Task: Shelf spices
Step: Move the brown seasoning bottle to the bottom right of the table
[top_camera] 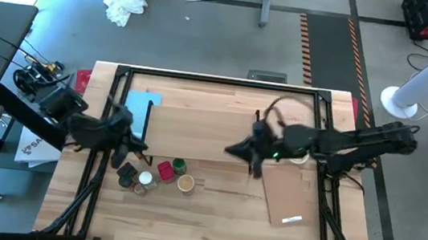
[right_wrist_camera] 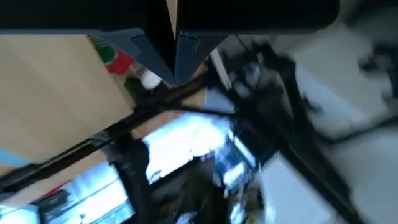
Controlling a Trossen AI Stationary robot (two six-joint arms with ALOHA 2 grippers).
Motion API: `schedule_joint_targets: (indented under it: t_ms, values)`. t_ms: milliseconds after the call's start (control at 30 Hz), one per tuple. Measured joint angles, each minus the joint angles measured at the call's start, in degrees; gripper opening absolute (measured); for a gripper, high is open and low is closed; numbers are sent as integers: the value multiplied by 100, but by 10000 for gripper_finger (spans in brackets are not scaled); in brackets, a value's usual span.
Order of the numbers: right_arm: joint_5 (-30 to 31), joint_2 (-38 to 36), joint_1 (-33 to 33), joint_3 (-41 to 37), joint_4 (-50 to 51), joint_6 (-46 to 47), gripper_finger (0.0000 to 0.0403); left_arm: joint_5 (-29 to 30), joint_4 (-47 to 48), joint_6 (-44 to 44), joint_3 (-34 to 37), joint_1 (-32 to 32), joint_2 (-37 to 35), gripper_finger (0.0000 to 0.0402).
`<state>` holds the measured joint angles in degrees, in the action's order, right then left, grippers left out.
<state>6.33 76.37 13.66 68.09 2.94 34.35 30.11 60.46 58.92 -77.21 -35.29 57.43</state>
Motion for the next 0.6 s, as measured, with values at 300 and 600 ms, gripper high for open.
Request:
schedule_joint_targets:
  t_ms: [300, 600]
  values:
    - [46, 2290, 150, 2687, 2179, -1554, 6, 1293, -22, -898, -282, -234, -339, 0]
    - [-15, 4246, 231, 5151, 3633, -802, 141, 274, -32, -2219, -280, -298, -721, 0]
